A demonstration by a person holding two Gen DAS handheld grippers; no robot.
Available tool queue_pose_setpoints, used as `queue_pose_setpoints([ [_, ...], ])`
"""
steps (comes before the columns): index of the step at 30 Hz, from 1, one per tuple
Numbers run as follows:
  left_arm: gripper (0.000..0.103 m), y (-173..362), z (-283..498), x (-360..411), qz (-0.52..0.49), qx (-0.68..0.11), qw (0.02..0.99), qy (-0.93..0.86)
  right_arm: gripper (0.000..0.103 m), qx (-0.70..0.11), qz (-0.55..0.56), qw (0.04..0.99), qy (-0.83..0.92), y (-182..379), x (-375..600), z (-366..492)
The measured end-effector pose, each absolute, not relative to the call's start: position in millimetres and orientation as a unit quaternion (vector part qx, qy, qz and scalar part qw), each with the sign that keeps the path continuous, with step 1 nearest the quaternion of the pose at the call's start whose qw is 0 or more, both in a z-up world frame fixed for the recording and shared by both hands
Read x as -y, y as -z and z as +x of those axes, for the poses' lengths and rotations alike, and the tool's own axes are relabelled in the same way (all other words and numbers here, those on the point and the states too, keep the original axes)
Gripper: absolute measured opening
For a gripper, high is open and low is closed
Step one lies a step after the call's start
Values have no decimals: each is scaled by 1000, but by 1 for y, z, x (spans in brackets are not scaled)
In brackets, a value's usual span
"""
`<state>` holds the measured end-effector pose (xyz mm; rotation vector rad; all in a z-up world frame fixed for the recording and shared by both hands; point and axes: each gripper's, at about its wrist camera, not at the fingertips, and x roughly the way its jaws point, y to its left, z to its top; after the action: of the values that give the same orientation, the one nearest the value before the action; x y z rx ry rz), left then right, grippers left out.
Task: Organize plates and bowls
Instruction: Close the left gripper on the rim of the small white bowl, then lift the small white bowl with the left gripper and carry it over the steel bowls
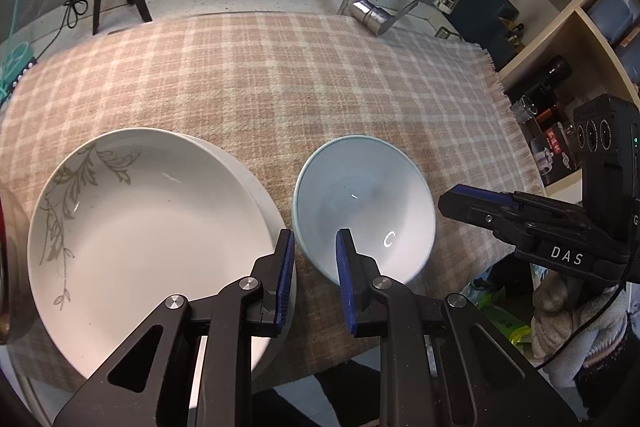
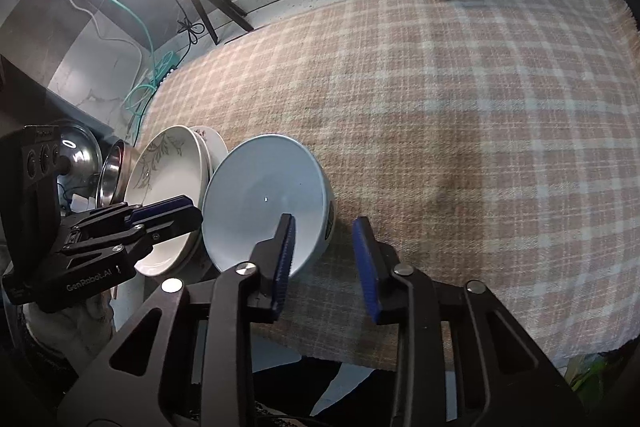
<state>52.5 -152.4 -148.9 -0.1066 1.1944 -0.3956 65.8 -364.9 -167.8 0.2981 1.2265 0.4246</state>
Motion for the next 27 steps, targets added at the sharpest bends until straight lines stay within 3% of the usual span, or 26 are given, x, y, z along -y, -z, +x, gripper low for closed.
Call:
queue_pose_setpoints([
  [9, 19, 158, 61, 156, -41, -565, 805, 178, 29, -586, 159, 770, -197, 183, 367, 68],
  [18, 14, 164, 65, 159, -36, -572, 800, 180, 13, -590, 178, 761, -203, 193, 363, 70],
  [27, 13, 167, 66, 157, -42, -574, 797, 182, 13, -590, 173, 766, -190, 191, 359, 75],
])
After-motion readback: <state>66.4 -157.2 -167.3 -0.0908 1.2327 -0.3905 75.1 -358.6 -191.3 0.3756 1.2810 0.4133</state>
